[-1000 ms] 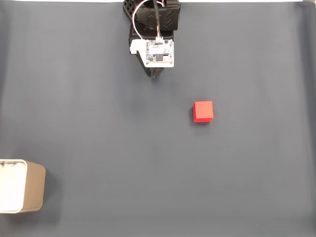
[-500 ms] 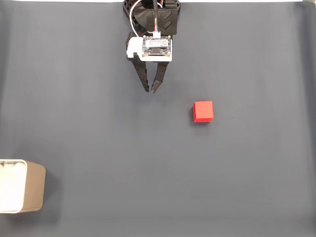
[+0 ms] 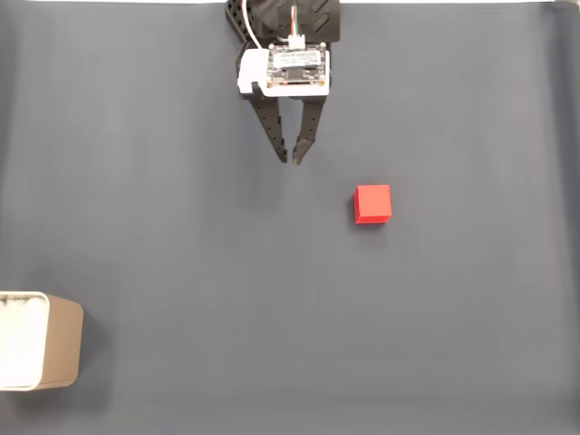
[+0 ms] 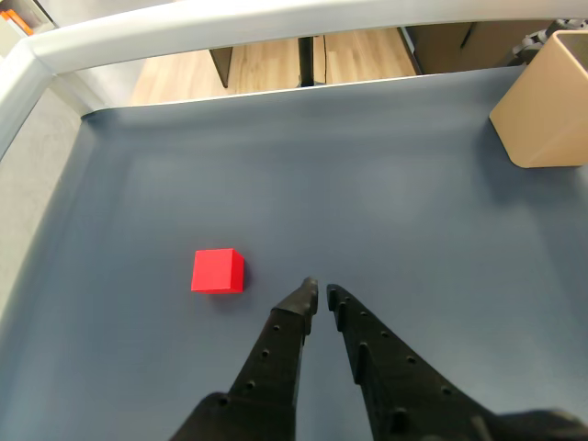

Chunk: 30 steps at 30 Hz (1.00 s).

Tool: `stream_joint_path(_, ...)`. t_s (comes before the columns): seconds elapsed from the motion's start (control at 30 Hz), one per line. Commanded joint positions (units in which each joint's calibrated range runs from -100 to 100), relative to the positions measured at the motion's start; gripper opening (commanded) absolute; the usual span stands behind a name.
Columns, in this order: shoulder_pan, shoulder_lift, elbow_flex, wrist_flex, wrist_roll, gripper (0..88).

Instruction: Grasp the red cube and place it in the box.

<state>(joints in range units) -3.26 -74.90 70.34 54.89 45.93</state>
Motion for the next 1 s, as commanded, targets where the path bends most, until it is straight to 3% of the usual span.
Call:
stream_joint_path(0.0, -2.4, 4.5, -8.1, 3.6, -0.4, 1.4)
stream_joint_path(0.53, -14.5, 22.3, -27.1, 14.9, -6.0, 8.9)
stream_joint_path(0.97, -15.6, 29.1, -31.1, 14.6, -4.2, 23.4)
